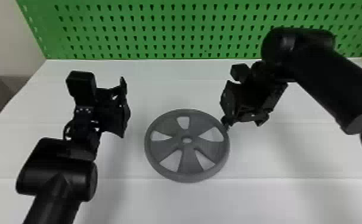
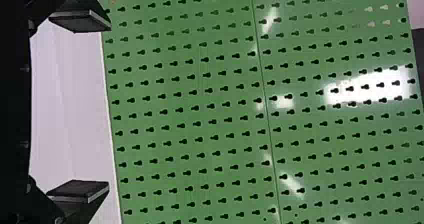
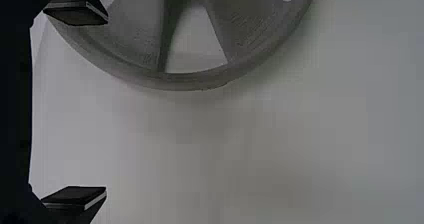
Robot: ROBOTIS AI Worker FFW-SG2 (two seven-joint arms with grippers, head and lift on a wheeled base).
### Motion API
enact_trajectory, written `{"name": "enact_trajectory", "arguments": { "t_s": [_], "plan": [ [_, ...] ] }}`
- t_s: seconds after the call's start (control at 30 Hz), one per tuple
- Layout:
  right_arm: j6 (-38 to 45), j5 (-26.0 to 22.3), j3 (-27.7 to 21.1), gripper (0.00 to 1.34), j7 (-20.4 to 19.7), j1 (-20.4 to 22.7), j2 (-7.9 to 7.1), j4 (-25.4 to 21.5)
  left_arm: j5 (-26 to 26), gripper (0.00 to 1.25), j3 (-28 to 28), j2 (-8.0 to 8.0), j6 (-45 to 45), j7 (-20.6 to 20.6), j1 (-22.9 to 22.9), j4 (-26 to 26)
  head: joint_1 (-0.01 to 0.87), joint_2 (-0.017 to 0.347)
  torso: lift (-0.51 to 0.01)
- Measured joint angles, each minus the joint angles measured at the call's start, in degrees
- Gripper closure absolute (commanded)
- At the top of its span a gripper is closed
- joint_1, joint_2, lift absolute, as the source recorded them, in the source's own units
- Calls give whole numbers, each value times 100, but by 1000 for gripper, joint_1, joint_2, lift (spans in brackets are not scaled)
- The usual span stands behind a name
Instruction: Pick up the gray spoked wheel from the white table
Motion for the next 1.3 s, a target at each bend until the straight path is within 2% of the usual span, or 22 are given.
{"name": "enact_trajectory", "arguments": {
  "t_s": [0.33, 0.63, 0.97, 1.3],
  "plan": [
    [-65, 254, -348, 98, 0, 103, 318, -8, 8, 159, 17, 0, 0, 0, 16, 0, 773, 66, -81],
    [-106, 284, -411, 98, 0, 130, 523, -15, 8, 159, 19, 0, 0, 0, 5, 0, 773, 66, -81],
    [-146, 88, -239, 99, 0, 143, 594, -18, 8, 159, 14, 0, 0, 0, -11, 0, 773, 66, -81],
    [-169, 106, -205, 99, 0, 138, 588, -18, 0, 159, 23, 0, 0, 0, -19, 0, 773, 66, -81]
  ]
}}
